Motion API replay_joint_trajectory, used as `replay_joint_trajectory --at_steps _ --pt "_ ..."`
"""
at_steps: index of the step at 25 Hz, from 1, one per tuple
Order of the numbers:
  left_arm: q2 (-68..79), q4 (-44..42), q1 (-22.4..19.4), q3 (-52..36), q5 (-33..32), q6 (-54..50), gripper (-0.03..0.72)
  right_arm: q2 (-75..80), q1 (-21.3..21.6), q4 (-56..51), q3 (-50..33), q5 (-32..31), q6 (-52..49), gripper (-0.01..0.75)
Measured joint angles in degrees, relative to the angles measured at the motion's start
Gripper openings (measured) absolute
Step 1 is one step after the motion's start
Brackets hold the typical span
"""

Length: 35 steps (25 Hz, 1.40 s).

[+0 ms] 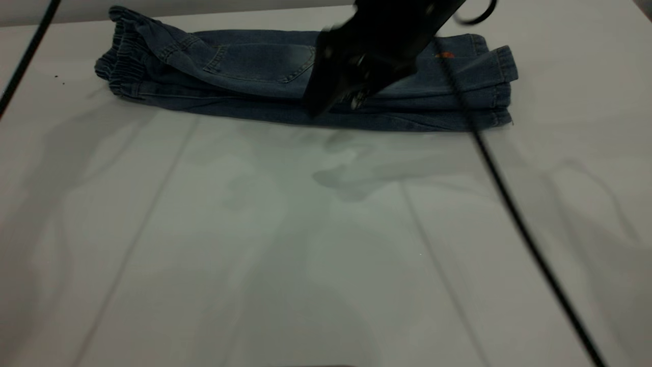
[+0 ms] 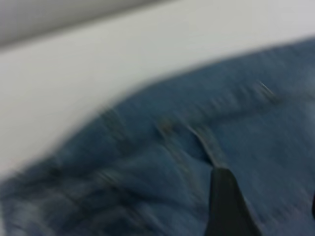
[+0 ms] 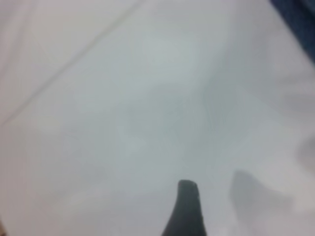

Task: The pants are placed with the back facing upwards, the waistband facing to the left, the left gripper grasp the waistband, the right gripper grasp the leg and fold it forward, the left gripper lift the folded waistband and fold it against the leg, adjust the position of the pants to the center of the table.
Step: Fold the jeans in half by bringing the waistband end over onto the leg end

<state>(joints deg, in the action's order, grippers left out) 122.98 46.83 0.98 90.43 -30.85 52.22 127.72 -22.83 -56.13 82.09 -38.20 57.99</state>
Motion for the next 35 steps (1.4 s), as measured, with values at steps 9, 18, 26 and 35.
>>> replay_joint_trajectory --at_steps 9,18,26,35 --pt "0.0 -12.97 0.0 0.28 -20.24 -8.33 0.358 4.41 -3.03 -6.87 0.0 13.36 6.62 0.519" --pt "0.0 -16.71 0.0 0.28 -21.11 -11.86 0.358 7.54 -3.03 -24.72 0.0 17.8 20.97 0.488" --pt "0.0 -16.71 0.0 0.28 -21.25 -12.19 0.358 10.88 -3.07 -45.79 7.14 27.08 42.83 0.477" --pt "0.04 -16.71 0.0 0.28 -18.7 -12.27 0.358 12.74 -1.88 -48.53 25.22 44.9 47.21 0.477"
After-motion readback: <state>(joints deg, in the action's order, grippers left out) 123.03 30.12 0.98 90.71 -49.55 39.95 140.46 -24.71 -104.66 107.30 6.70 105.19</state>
